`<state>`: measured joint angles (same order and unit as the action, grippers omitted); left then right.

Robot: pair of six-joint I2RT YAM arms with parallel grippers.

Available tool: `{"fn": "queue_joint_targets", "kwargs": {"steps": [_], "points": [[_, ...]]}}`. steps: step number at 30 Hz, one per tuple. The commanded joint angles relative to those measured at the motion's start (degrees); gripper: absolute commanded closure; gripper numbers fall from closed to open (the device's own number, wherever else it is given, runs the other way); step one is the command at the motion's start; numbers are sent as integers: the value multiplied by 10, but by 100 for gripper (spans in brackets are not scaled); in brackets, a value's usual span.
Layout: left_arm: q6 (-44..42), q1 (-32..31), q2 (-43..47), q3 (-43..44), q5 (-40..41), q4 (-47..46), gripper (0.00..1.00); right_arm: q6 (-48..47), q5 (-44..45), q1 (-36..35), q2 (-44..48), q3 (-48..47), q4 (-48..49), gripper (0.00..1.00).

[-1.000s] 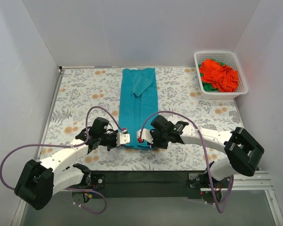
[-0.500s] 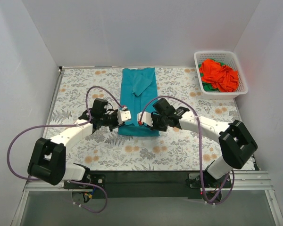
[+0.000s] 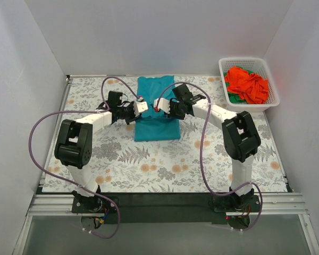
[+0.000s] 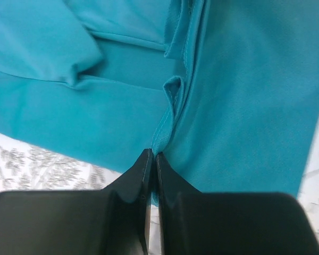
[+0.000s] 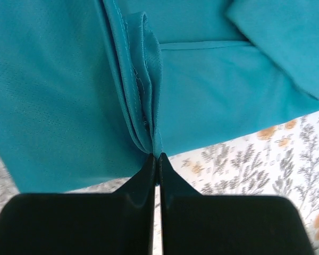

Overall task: Fold and stack the t-shirts
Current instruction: Fold the tshirt

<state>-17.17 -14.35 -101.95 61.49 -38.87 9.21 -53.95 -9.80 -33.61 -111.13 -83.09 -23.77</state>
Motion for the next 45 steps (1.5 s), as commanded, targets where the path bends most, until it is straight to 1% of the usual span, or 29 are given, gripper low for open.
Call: {"fn": "queue_joint_targets", "kwargs": {"steps": [1, 3, 6, 9, 13, 14, 15, 17, 18, 19, 20, 22, 24, 26, 27, 28, 29, 30, 31, 32, 34, 35, 36, 39, 40, 45], "points": [[-18, 12, -37, 71, -16, -29, 100, -23, -14, 19, -48, -73, 7, 99], [-13, 14, -71, 92, -16, -42, 100, -23, -14, 26, -66, -109, 8, 99], [1, 15, -98, 122, -8, -73, 100, -24, -9, 36, -93, -143, 8, 99], [2, 15, -128, 146, -3, -83, 100, -23, -1, 42, -113, -166, 14, 99], [26, 15, -149, 145, 23, -129, 100, -8, 20, 45, -136, -186, 27, 99], [31, 16, -149, 141, 38, -158, 99, -3, 25, 46, -139, -189, 28, 94], [39, 15, -149, 129, 48, -174, 87, 14, 30, 47, -141, -191, 34, 78], [58, 16, -137, 115, 63, -219, 67, 29, 35, 50, -141, -196, 38, 61], [64, 16, -131, 106, 80, -237, 55, 40, 39, 50, -138, -195, 47, 49], [71, 16, -124, 89, 89, -255, 51, 46, 50, 52, -128, -192, 53, 29], [87, 16, -111, 84, 96, -275, 48, 53, 54, 54, -123, -188, 59, 27], [114, 18, -95, 73, 113, -284, 46, 69, 52, 59, -102, -188, 67, 26], [150, 22, -62, 65, 112, -273, 46, 82, 51, 62, -86, -187, 67, 26], [167, 24, -30, 36, 106, -260, 48, 85, 43, 63, -55, -164, 56, 28], [167, 27, 5, 27, 93, -243, 48, 86, 34, 64, -42, -154, 51, 29], [168, 27, 22, 16, 68, -213, 49, 85, 11, 63, -18, -141, 32, 34], [167, 27, 38, -15, 56, -205, 51, 85, 1, 62, -7, -128, 23, 37], [167, 26, 56, -29, 42, -192, 52, 89, -9, 63, 3, -105, 14, 42], [155, 26, 78, -38, 3, -170, 54, 92, -30, 62, 17, -95, 5, 49], [147, 26, 88, -45, -13, -123, 54, 92, -40, 62, 21, -84, -13, 51], [125, 25, 104, -80, -35, -96, 54, 90, -64, 59, 36, -46, -20, 54], [113, 23, 106, -90, -47, -96, 54, 87, -71, 57, 41, -35, -24, 55], [95, 19, 111, -113, -44, -79, 55, 81, -78, 49, 48, -9, -26, 55], [76, 10, 106, -140, -38, -79, 55, 61, -81, 36, 57, 26, -27, 55], [70, 8, 103, -144, -36, -79, 55, 55, -83, 27, 61, 47, -28, 55], [43, -1, 80, -157, -11, -89, 53, 32, -56, 5, 50, 80, -16, 57]]}}
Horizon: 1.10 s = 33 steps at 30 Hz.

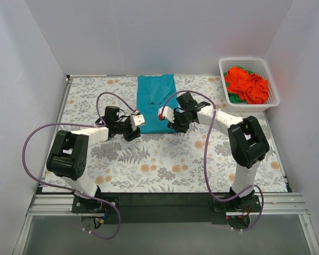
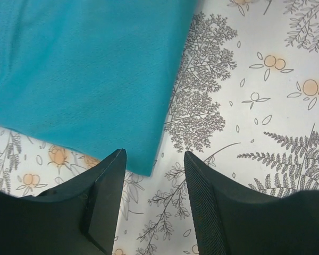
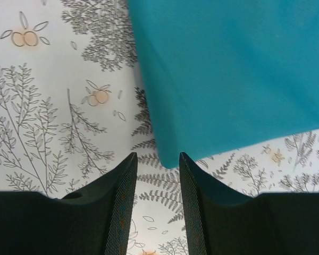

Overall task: Fold and stack the t-shirts
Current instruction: Fold the tshirt

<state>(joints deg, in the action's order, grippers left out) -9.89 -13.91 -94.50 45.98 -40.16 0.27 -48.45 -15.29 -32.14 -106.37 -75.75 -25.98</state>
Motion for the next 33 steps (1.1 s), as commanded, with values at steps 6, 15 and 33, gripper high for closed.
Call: {"fn": "queue_joint_targets", "kwargs": {"steps": [6, 15, 33], "points": [[-63, -16, -25, -7, 26, -33, 53, -28, 11, -12, -25, 11, 30, 55], [-78, -18, -73, 6, 54, -55, 62, -45, 35, -12, -60, 25, 54, 56], [-48, -16, -6, 119, -14, 150, 98, 9, 25, 1, 15, -49, -40, 99]]}}
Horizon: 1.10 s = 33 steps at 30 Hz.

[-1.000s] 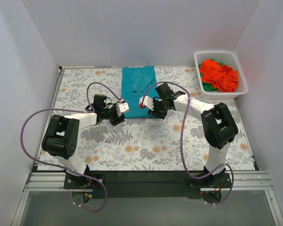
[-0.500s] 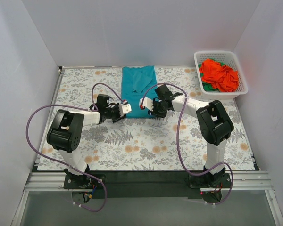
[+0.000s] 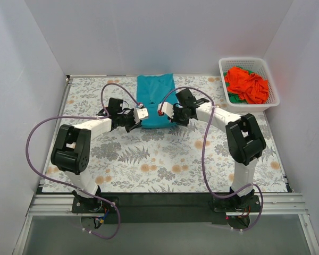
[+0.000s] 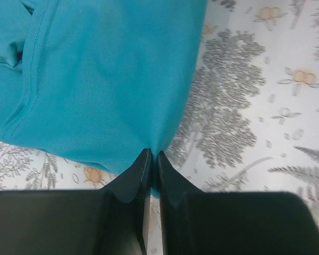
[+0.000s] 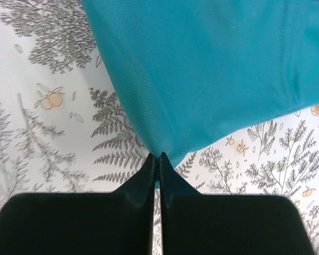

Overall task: Fold and stack the t-shirts
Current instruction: Fold the tshirt

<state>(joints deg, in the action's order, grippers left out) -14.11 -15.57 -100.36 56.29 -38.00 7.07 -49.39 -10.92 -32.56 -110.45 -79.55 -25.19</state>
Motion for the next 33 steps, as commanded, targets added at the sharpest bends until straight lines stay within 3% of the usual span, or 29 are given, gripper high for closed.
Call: {"fn": "queue_joint_targets", "kwargs": {"steps": [1, 7, 14, 18, 23, 29, 33], "points": [[-16, 1, 61, 14, -40, 114, 98, 22, -30, 4, 64, -3, -55, 99], [-18, -19, 154, -49, -59, 218, 98, 46, -56, -22, 162, 115, -94, 99], [36, -89, 336, -173, -106, 320, 97, 109, -118, -99, 312, 238, -146, 99], [112, -102, 397, -160, -117, 352, 98, 121, -143, -117, 347, 225, -201, 99], [110, -73, 351, -73, -104, 361, 96, 77, -116, -109, 308, 135, -212, 99], [41, 37, 198, 21, -141, 361, 95, 11, -110, -63, 160, -22, -218, 99], [48, 66, 119, 51, -119, 299, 94, -10, -112, -30, 20, -130, -217, 99]]}}
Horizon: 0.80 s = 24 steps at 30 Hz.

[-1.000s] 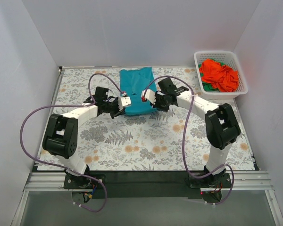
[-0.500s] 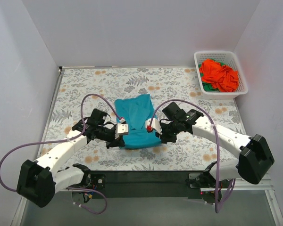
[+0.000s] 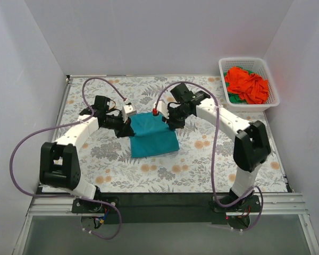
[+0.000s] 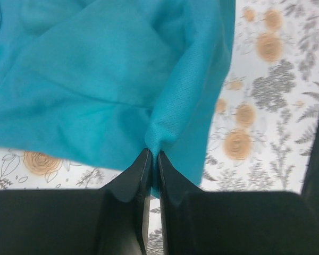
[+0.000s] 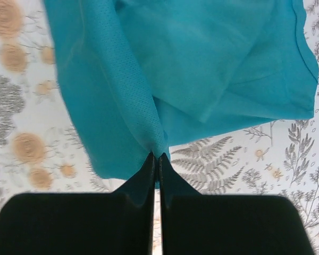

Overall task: Fold and stack the t-shirts
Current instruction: Fold the tshirt

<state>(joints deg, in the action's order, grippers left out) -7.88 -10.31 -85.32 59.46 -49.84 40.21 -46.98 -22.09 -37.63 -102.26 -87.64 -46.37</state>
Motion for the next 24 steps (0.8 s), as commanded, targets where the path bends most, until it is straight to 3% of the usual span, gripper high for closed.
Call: {"fn": "queue_joint_targets", "kwargs": {"steps": [1, 7, 12, 16, 22, 24], "points": [[-4, 16, -48, 25, 8, -69, 93, -38, -1, 27, -84, -87, -5, 99], [21, 17, -166, 62, 41, -149, 90, -43, 13, 49, -211, -162, -1, 99], [36, 0, -204, 68, 61, -151, 89, -41, 5, 48, -221, -108, 15, 99], [12, -23, -169, 7, 74, -135, 89, -17, -24, 38, -183, -19, 32, 99], [9, -48, -49, -108, 39, -78, 89, 35, -91, 7, -73, 157, 59, 99], [22, -53, 0, -136, 37, -74, 86, 49, -123, 6, -38, 185, 57, 89]]}}
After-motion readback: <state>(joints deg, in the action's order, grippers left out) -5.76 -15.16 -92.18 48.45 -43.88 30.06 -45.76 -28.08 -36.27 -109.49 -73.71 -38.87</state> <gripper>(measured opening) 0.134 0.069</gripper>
